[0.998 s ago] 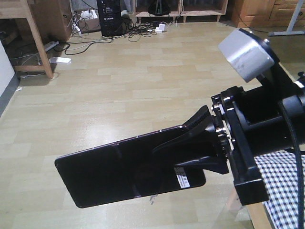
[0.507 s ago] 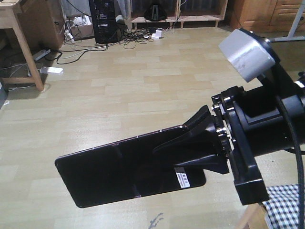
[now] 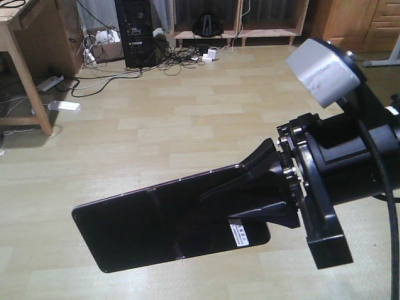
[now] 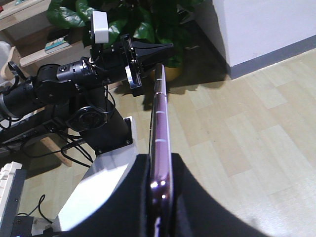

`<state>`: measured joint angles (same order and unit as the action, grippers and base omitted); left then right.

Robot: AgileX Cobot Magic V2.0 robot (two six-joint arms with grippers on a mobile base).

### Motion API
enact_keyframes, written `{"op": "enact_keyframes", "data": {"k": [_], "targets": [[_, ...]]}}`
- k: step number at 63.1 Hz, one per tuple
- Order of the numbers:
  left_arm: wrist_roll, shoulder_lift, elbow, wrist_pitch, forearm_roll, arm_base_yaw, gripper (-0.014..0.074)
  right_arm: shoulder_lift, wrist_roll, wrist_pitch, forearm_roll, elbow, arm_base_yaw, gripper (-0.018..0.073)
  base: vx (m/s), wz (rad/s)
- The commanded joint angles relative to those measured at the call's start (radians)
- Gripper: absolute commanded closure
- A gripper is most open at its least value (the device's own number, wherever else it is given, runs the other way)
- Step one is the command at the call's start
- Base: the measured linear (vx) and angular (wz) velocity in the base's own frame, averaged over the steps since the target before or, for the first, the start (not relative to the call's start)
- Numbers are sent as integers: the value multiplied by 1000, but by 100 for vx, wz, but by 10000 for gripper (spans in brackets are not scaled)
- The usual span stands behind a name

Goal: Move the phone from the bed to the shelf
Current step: 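Drive the base away from the bed holding the phone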

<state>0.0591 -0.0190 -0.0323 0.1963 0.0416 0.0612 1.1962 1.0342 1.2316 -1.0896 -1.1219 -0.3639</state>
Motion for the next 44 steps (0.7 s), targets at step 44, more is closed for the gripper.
{"op": "enact_keyframes", "data": {"k": [44], "targets": [[0, -8, -7, -70, 9, 0, 595, -25, 2, 55, -94, -27, 1, 561, 36, -4]]}}
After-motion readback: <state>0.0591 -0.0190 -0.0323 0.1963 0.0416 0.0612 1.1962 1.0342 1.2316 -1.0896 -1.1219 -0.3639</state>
